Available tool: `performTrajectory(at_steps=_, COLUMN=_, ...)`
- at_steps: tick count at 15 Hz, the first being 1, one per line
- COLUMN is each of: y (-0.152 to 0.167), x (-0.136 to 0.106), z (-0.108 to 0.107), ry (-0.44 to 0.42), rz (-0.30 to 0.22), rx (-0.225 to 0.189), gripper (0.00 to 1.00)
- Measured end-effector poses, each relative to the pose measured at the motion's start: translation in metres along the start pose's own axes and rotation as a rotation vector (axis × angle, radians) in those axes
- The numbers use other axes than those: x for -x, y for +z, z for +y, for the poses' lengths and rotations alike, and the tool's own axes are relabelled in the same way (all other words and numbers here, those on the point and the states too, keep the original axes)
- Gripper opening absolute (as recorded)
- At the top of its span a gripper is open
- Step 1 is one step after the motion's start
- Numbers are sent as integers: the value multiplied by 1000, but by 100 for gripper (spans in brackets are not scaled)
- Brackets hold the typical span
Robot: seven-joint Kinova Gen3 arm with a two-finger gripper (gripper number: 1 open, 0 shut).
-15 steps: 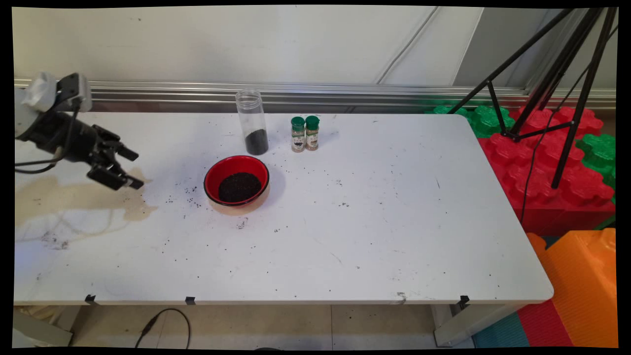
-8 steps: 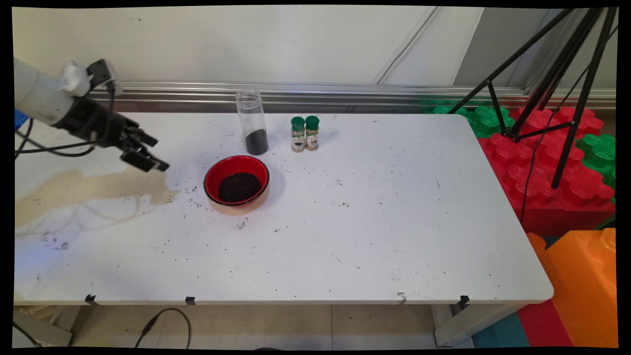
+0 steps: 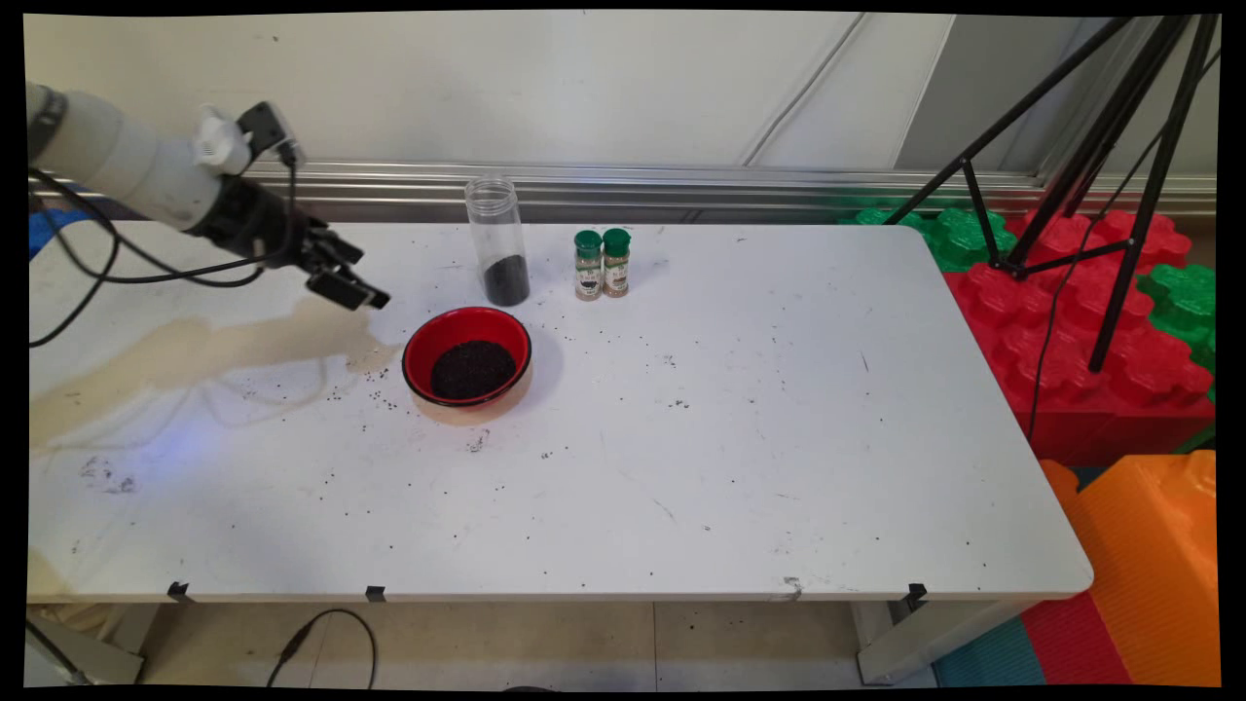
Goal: Pick up the black seasoning powder from the table
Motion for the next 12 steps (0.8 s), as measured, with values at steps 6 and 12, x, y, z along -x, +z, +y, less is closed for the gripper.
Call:
performTrajectory(at_steps=6, y=37, x=-21, z=-13, ry=26, rz=83, rx=-7, gripper=100)
performTrajectory(at_steps=12, y=70, x=-32, z=-23, ry=41, rz=174, rx=19, gripper=100)
